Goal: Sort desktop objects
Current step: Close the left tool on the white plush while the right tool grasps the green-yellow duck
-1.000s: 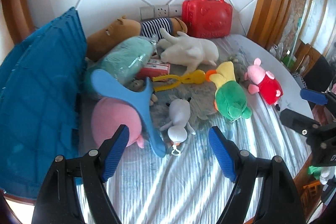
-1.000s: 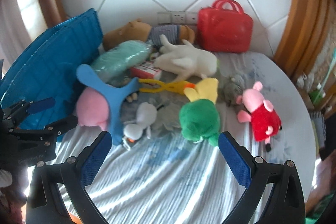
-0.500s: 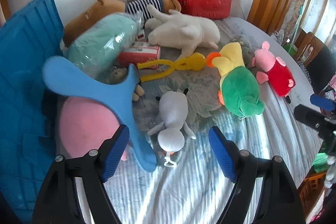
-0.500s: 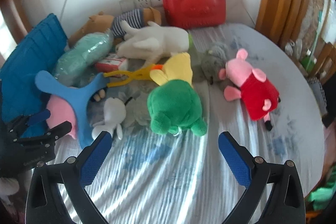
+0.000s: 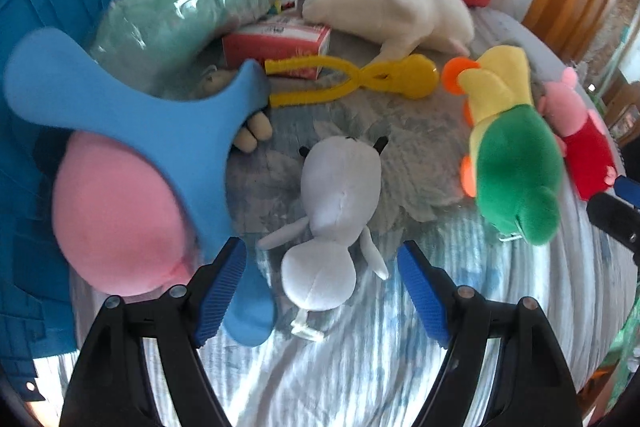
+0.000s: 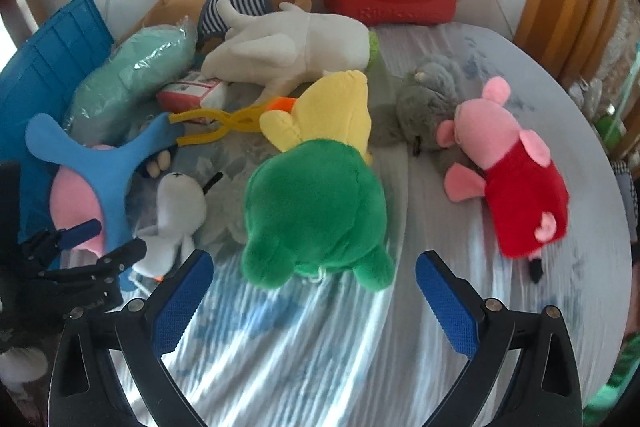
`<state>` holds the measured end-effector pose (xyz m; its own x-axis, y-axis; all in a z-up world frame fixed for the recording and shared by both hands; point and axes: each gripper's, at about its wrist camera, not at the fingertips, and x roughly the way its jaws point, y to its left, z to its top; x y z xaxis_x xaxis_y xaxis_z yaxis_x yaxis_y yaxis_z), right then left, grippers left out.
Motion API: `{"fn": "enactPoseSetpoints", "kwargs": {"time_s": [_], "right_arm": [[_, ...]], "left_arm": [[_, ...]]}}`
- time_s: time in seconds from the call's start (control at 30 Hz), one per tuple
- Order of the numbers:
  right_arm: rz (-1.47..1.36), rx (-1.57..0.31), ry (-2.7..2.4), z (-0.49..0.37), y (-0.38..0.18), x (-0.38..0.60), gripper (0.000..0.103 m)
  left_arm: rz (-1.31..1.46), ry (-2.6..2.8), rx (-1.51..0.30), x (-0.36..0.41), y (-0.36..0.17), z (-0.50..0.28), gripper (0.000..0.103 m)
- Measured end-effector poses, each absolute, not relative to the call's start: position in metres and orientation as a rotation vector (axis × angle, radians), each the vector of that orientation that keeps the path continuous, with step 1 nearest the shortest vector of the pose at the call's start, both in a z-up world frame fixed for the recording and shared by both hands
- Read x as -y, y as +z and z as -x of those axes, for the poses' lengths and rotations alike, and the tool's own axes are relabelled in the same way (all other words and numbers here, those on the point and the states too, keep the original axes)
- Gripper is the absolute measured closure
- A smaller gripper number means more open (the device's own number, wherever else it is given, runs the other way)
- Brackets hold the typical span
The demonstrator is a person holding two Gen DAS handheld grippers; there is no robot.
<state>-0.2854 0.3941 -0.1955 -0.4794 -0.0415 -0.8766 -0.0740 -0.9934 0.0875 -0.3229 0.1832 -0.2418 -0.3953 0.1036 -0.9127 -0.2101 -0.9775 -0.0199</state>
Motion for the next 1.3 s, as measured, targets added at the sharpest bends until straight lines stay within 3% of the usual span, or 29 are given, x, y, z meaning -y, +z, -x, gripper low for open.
{"fn": "enactPoseSetpoints", "kwargs": {"time_s": [0.53, 0.73, 1.13, 1.23, 1.27, 1.3], "right_arm": [[1.694, -0.151, 2.597, 0.341, -0.232, -0.396, 0.000], [1.742, -0.261, 2.624, 0.352, -0.250, -0.393, 0.000], [1.733, -0.049, 2.666, 0.369, -0.266, -0.365, 0.000], [1.712, 0.029, 2.679, 0.368, -0.269, -0.358, 0.000], [1.708, 0.041, 2.681, 0.367, -0.269, -0.358, 0.000], [1.707, 0.053, 2.685, 0.367, -0.270, -0.357, 0.000]], "left_arm": [[1.703, 2.424, -0.190, -0.204, -0.284, 0.361, 0.025], [1.749, 2.388, -0.200, -0.205, -0.306, 0.371, 0.025], [1.735, 2.360, -0.190, -0.205, -0.315, 0.375, 0.025], [1.731, 2.361, -0.190, -0.204, -0.313, 0.375, 0.036], [1.726, 2.359, -0.180, -0.204, -0.311, 0.375, 0.050], [1.721, 2.357, -0.170, -0.203, -0.309, 0.376, 0.055]]}}
